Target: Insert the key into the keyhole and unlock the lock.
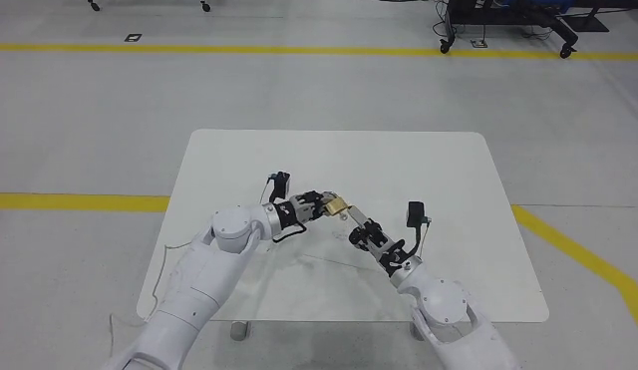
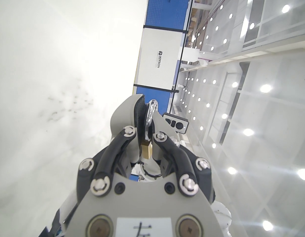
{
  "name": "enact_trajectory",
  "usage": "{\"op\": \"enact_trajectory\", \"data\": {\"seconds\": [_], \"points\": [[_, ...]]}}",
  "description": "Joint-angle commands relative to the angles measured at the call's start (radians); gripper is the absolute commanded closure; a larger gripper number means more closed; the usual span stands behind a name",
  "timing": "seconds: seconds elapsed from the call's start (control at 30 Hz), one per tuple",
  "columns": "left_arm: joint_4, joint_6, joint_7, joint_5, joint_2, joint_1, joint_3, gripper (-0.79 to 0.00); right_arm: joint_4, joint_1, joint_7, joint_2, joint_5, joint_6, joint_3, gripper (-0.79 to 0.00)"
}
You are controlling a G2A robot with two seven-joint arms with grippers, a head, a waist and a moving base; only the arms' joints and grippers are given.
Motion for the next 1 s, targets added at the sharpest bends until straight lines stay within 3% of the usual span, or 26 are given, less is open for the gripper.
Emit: {"op": "enact_trajectory", "data": {"seconds": [0.0, 0.1, 0.2, 0.23, 0.27, 0.3, 0.43, 0.53, 0.8, 0.97], "points": [[0.001, 0.013, 0.021, -0.021, -0.002, 0.003, -0.003, 0.0, 0.0, 0.0, 0.0, 0.0, 0.0, 0.0, 0.0, -0.785], [0.0, 0.023, 0.028, -0.039, -0.004, 0.005, -0.004, 0.0, -0.005, -0.001, -0.002, -0.001, 0.021, -0.009, 0.0, -0.785], [0.038, 0.095, 0.0, -0.14, -0.007, -0.001, -0.026, 0.0, -0.009, -0.015, 0.008, -0.006, 0.179, -0.102, 0.017, -0.785], [0.055, 0.129, -0.012, -0.177, -0.009, -0.006, -0.032, 0.0, -0.008, -0.02, 0.013, -0.007, 0.221, -0.133, 0.022, -0.529], [0.073, 0.16, -0.021, -0.21, -0.01, -0.013, -0.037, 0.0, -0.008, -0.024, 0.022, -0.007, 0.262, -0.165, 0.028, -0.16], [0.09, 0.195, -0.032, -0.232, -0.012, -0.02, -0.036, 0.0, -0.007, -0.029, 0.028, -0.008, 0.297, -0.197, 0.036, -0.022], [0.16, 0.308, -0.073, -0.315, -0.023, -0.056, -0.025, 0.0, -0.001, -0.038, 0.048, -0.007, 0.343, -0.295, 0.056, 0.0], [0.203, 0.343, -0.105, -0.361, -0.031, -0.081, -0.015, 0.0, 0.006, -0.025, 0.046, -0.008, 0.306, -0.301, 0.045, 0.0], [0.241, 0.266, -0.15, -0.34, -0.038, -0.109, 0.01, 0.0, 0.04, 0.043, -0.01, -0.014, 0.118, -0.26, -0.017, 0.0], [0.248, 0.25, -0.164, -0.345, -0.042, -0.114, 0.016, 0.0, 0.078, 0.073, -0.023, -0.018, 0.101, -0.231, -0.042, 0.0]]}}
